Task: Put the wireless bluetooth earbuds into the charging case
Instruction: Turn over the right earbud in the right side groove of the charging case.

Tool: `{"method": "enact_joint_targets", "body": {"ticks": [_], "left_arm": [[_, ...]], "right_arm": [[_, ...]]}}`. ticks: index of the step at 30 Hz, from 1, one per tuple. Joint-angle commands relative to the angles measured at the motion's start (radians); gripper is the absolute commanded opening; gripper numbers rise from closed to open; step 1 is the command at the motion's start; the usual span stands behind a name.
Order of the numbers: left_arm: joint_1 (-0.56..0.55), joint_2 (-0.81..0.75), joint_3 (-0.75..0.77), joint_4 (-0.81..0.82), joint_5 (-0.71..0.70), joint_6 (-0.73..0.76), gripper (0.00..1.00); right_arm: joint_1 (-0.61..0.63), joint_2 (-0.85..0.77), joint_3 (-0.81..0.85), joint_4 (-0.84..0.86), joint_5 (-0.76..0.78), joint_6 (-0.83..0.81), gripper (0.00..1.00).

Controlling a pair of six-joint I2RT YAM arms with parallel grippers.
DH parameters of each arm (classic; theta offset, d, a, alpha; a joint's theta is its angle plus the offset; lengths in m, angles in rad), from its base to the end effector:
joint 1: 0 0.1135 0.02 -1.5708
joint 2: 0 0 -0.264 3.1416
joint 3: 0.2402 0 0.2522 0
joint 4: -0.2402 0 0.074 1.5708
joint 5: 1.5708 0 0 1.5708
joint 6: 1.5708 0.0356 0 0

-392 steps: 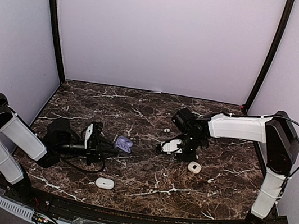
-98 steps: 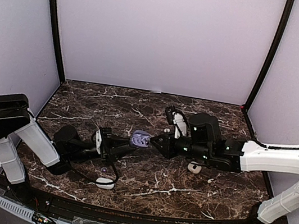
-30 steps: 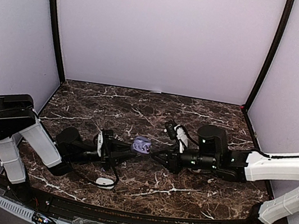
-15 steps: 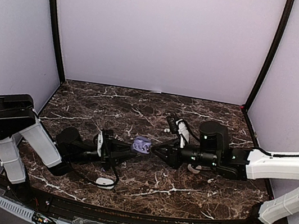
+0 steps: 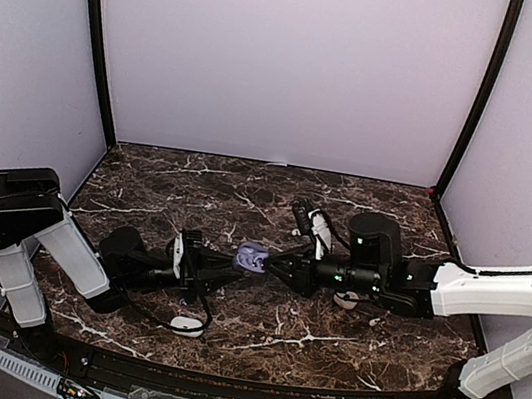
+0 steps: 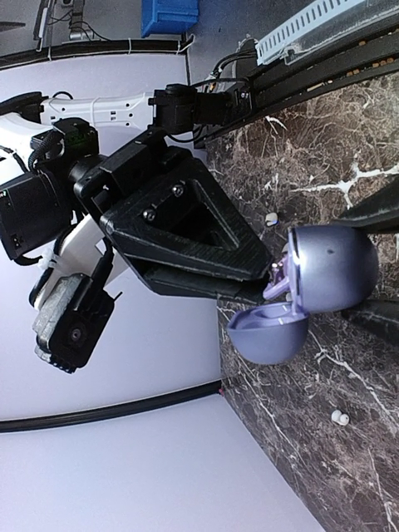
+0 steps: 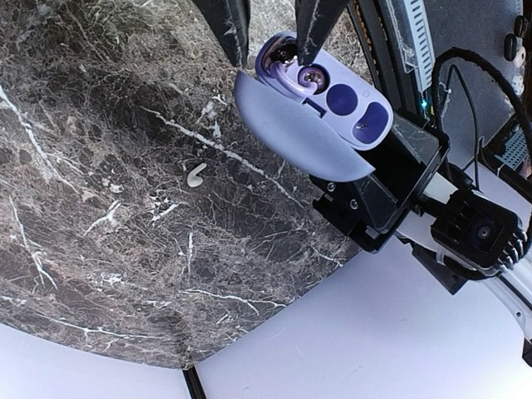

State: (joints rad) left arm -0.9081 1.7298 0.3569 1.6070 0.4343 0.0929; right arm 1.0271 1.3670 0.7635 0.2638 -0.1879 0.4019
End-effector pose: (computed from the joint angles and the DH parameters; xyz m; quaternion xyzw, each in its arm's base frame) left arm 0.1556 -0.2238 0.1704 0.4387 0.4498 -0.4264 0.6507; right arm 0.1521 0.2645 0.2461 -0.3015 0.7568 0.4345 0.3841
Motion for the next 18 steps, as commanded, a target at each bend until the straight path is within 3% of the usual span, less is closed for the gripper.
{"method": "enact_joint_targets", "body": {"ticks": [1, 18], "left_arm": [[-0.008, -0.009, 0.013, 0.171, 0.018, -0.007, 0.16], [-0.008, -0.009, 0.016, 0.178, -0.001, -0.027, 0.16]], "right_arm": [[-0.005, 0.017, 0.031, 0.052, -0.009, 0.019, 0.2], [-0.005, -0.005, -0.063, 0.08, -0.106, 0.014, 0.13]]}}
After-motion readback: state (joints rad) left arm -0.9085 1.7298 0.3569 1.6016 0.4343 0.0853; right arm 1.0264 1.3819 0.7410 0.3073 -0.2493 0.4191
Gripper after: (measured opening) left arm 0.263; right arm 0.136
